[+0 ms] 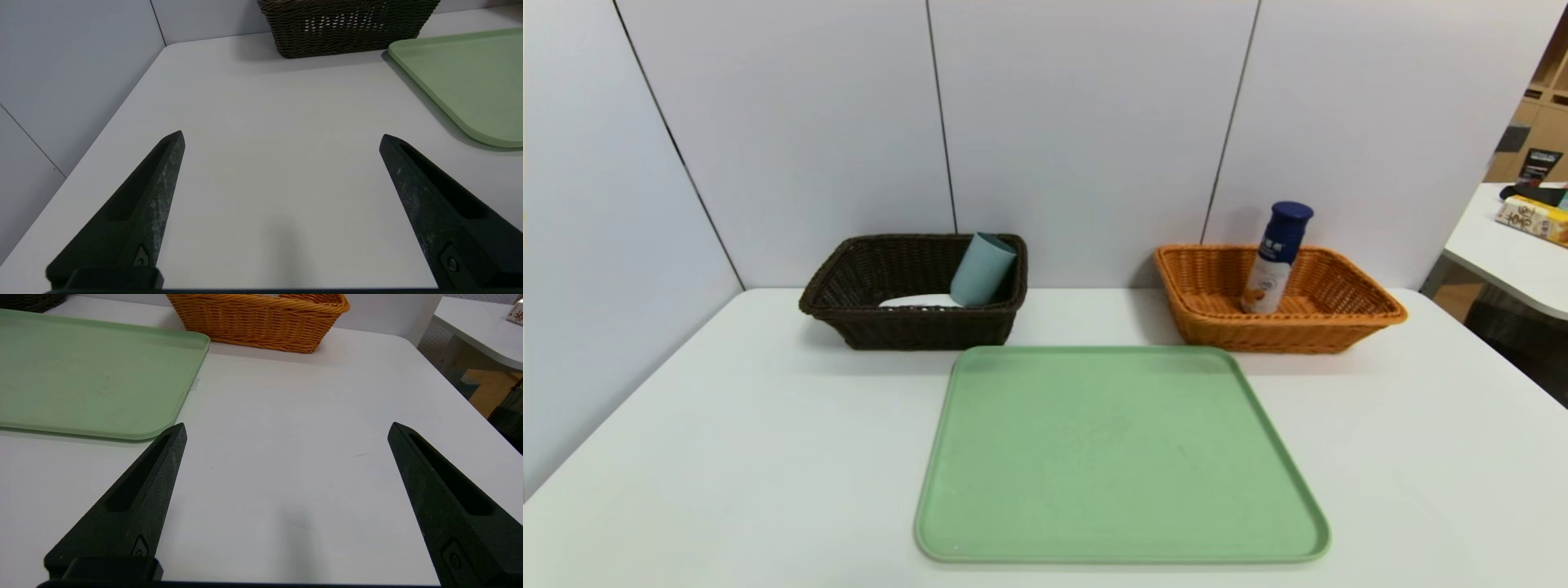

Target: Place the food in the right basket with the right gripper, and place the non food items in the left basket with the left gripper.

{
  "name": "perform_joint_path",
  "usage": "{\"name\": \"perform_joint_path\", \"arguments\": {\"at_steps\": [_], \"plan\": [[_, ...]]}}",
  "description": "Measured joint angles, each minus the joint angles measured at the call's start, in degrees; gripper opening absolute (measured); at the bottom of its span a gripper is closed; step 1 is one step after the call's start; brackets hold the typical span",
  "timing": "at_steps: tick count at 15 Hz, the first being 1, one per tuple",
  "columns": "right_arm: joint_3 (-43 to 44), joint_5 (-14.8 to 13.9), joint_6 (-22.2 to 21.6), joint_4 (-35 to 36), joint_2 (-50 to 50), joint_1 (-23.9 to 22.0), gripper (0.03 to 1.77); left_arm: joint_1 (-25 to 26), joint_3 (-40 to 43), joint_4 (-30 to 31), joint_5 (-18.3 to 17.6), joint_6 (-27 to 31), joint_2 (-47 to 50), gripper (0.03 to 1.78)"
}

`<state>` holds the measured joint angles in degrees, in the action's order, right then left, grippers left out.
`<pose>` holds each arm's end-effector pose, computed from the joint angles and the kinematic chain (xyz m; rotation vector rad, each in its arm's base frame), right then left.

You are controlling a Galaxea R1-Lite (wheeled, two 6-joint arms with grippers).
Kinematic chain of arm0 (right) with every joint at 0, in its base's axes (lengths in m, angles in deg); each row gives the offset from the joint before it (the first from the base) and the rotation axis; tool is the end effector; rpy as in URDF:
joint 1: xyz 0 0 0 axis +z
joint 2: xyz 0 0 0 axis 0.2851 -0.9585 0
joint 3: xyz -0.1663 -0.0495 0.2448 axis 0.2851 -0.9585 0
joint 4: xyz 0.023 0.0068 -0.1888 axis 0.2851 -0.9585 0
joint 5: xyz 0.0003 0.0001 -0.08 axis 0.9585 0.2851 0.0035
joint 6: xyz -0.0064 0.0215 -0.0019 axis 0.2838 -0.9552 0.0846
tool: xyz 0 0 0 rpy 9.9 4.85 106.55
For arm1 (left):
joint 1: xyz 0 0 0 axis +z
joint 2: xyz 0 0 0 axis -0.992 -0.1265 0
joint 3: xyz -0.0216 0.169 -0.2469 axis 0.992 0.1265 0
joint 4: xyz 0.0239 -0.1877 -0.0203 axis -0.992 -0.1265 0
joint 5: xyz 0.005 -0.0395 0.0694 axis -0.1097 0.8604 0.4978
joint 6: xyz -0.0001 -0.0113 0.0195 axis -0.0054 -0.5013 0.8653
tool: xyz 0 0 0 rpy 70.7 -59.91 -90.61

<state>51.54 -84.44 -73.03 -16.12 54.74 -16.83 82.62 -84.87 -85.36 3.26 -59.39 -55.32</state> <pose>-0.0230 0.0003 0.0763 -0.1199 -0.0068 0.0074 -0.0231 -0.0003 0.0830 0.0786 -0.0761 -0.0109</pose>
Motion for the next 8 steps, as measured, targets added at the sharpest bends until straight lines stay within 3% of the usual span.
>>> {"name": "perform_joint_path", "arguments": {"at_steps": [8], "plan": [[0.06, -0.13, 0.00, 0.00, 0.00, 0.02, 1.70, 0.00, 0.00, 0.00, -0.02, 0.00, 0.00, 1.69]]}}
